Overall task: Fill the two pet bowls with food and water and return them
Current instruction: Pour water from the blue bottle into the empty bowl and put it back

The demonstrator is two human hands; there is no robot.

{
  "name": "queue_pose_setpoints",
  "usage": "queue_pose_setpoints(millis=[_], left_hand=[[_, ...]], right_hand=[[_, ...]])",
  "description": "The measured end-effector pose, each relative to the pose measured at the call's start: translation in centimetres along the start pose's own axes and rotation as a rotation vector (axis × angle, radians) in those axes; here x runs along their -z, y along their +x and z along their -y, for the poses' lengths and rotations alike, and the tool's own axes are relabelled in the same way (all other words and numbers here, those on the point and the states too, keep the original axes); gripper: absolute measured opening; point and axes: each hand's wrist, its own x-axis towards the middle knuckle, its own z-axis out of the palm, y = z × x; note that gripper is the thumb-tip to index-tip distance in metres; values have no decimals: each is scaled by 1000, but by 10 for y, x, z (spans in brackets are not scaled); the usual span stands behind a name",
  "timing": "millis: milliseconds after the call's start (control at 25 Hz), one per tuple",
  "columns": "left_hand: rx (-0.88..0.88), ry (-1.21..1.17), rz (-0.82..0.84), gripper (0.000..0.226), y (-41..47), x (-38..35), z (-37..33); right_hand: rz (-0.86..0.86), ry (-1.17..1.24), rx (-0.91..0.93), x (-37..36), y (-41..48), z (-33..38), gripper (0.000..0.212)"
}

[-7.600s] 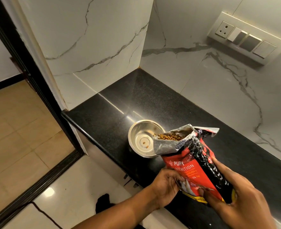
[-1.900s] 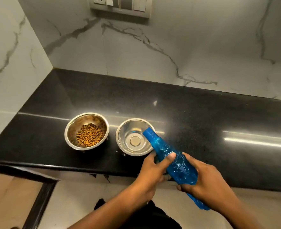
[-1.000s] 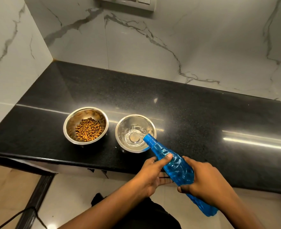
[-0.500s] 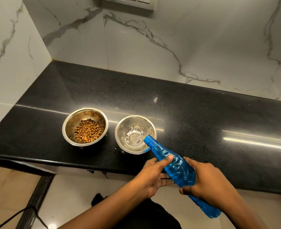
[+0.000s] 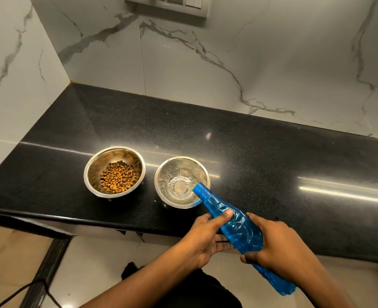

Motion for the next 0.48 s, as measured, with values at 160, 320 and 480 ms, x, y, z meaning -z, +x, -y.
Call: queue_pose_setpoints(millis=[160, 320, 480], left_hand=[[-19, 9, 0, 55, -3, 1, -1], [-115, 84, -5, 55, -10, 0, -5], [-298, 180, -22, 51, -27, -4, -24]], right_hand=[[-14, 12, 11, -5, -1, -1, 114], [-60, 141, 39, -8, -6, -2, 107], [-156, 375, 102, -5, -10, 7, 104]])
